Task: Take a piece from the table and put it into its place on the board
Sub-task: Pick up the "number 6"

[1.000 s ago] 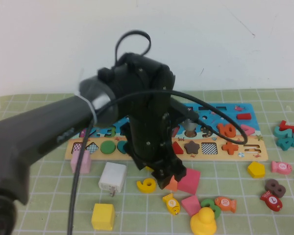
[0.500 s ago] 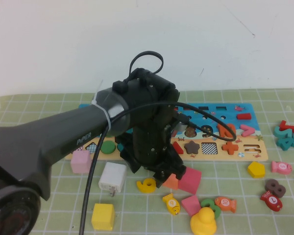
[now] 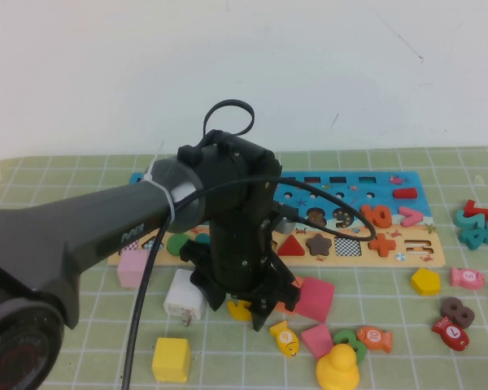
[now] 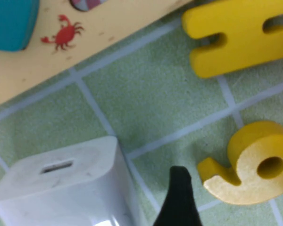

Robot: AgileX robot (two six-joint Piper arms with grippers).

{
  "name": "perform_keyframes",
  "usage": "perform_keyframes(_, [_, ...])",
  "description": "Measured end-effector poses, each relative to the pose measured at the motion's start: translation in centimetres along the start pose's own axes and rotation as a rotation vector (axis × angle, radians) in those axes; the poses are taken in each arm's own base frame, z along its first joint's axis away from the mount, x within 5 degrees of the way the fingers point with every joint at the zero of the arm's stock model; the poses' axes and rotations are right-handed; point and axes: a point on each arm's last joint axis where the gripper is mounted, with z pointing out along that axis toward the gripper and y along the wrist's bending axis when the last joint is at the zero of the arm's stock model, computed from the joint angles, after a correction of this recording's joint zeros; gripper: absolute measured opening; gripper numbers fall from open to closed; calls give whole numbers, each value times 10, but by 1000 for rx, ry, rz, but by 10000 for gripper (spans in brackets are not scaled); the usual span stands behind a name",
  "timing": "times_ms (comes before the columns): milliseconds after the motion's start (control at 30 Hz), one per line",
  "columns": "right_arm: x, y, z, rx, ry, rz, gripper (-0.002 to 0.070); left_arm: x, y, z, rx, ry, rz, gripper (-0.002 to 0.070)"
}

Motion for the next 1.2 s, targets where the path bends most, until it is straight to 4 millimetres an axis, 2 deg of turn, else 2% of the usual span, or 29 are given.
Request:
perform_keyframes(600, [0,0,0,0,0,0,-1,-2,-3,0,39,-25,-53,483])
perform_keyframes(700, [0,0,0,0,0,0,-1,-2,-2,1,25,-28,-47,454])
perform_keyframes(867, [0,0,0,0,0,0,-1,-3,-1,1,15,-30,-30,351])
perform_keyframes(1200, [0,0,0,0,0,0,-1,-4,-1,0,8,-47,-9,351])
